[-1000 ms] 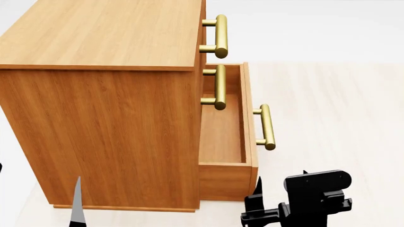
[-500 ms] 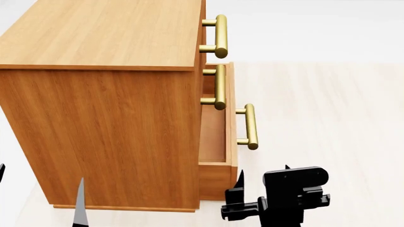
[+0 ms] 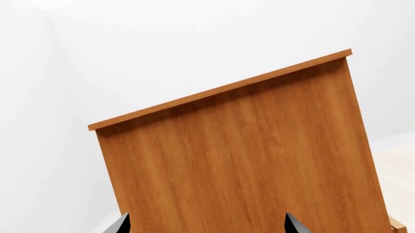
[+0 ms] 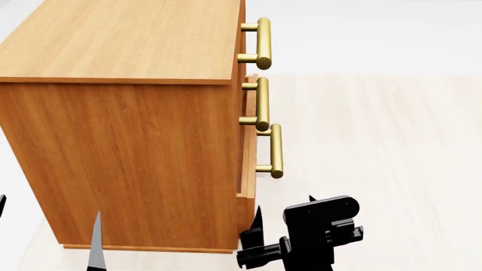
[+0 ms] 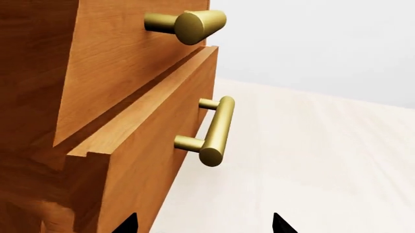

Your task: Close the bottom drawer of the cabinet.

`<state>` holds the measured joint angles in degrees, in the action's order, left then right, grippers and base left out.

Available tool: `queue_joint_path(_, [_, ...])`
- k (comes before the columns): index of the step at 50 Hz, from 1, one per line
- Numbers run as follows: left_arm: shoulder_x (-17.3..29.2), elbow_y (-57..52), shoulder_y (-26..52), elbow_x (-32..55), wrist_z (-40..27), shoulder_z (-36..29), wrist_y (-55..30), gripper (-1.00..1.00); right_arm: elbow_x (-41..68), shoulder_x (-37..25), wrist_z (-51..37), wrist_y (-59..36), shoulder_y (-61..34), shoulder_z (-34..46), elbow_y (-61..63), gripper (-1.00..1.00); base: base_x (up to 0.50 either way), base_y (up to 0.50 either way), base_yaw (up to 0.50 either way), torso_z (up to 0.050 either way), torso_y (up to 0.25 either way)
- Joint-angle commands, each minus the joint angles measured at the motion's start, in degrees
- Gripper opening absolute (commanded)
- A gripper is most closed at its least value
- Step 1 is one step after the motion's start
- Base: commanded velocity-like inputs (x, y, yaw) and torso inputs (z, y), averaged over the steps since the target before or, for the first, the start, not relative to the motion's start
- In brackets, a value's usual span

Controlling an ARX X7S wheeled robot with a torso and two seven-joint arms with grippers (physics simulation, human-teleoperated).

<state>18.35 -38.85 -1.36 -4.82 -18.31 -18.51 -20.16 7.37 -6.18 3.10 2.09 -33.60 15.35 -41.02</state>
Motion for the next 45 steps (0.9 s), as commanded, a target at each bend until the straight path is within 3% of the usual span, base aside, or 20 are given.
queue_joint_path(1, [0.03, 0.39, 0.15, -0.14, -0.35, -0.37, 0.15, 1.00, 0.60, -0.34, 2.58, -2.31, 1.08, 2.59, 4.30, 1.00, 0.00, 0.00, 0.00, 0.000, 0.000])
queue_joint_path(23, [0.37, 0.41, -0.33, -0.07, -0.85, -0.92, 0.44, 1.00, 2.00, -2.31, 5.97, -9.82, 2.23, 5.93, 17.29, 1.00, 0.00, 0.00, 0.00, 0.000, 0.000])
queue_joint_path(45, [0.51, 0.73, -0.92, 0.21, -1.96, -0.60, 1.09, 1.00, 0.95, -3.54, 7.06, -12.94, 0.37, 9.05, 20.51, 1.00, 0.00, 0.00, 0.00, 0.000, 0.001])
